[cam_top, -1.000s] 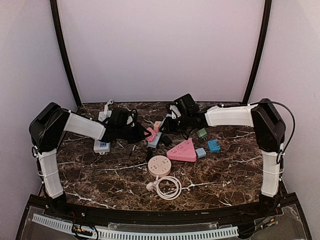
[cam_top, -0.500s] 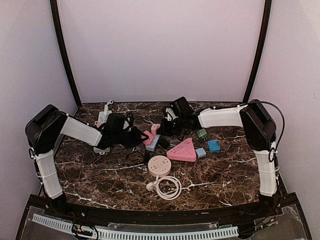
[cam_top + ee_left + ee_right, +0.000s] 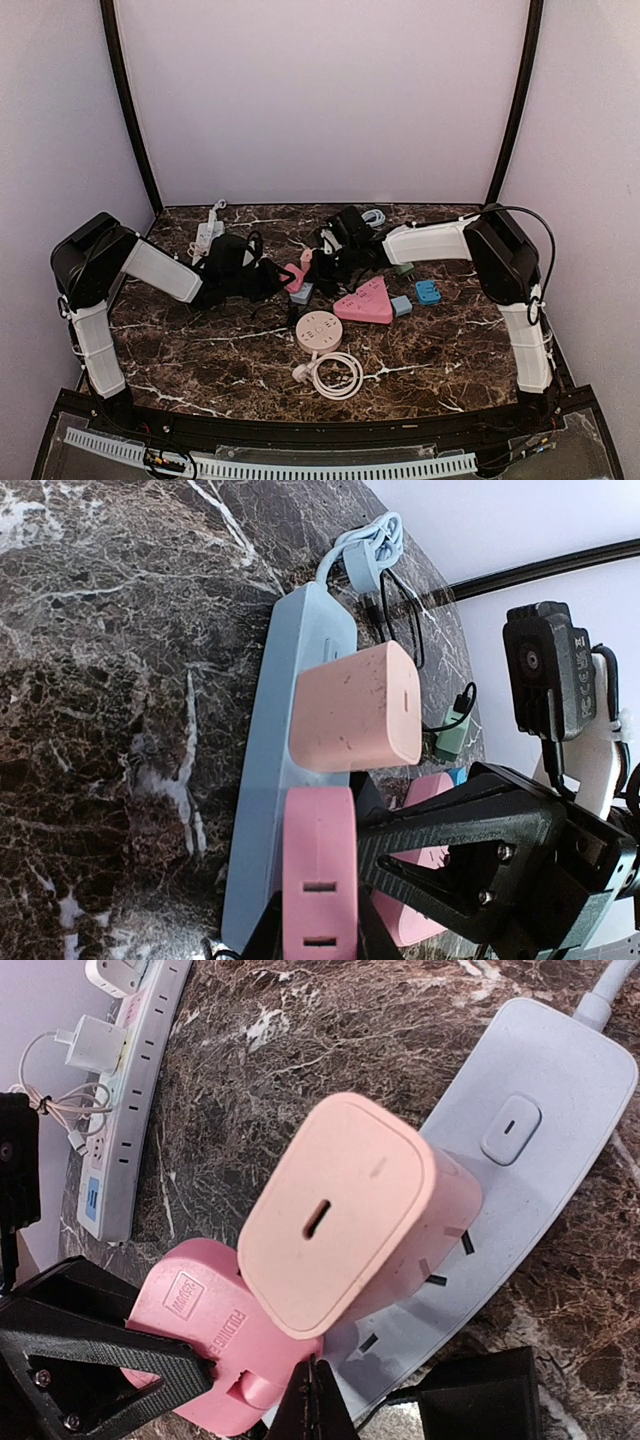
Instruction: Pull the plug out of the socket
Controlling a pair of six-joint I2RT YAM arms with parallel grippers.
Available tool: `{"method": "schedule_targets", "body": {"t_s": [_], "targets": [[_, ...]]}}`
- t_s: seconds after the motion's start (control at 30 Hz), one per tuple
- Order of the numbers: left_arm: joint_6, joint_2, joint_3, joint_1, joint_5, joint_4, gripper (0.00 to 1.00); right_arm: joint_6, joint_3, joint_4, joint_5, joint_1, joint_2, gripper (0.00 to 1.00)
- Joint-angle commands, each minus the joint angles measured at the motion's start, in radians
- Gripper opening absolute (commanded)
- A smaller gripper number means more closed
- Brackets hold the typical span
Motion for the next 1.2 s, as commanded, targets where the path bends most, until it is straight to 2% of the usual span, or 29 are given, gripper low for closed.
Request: {"method": "schedule_targets", "body": {"t_s": [0.0,0.37,0.73,0.93,1.17], "targets": [[-0.016,-0.037,-0.044,-0.018,0.008,-0.012,0.0,0.026,0.036,-0.024,0.043,0.021,0.036,0.0],[-0.012,-0.036,-0.062,-0.024,0.017,0.072,0.0,0.022,0.115,-0.142,0.082,0.046,0.092,0.0],[-0.054,-0.038,-0.065,-0.025,0.061,0.193,0.0,0.019,0.121,-0.178,0.094,0.049,0.109,0.0],[-0.104,-0.04,-0.043,-0.025,0.067,0.178,0.0,0.011,0.106,-0.179,0.1,0.049,0.109,0.0],[-0.06,-0.081,-0.024,-0.016,0.035,0.054,0.0,0.004,0.096,-0.172,0.099,0.049,0.092,0.0]]}}
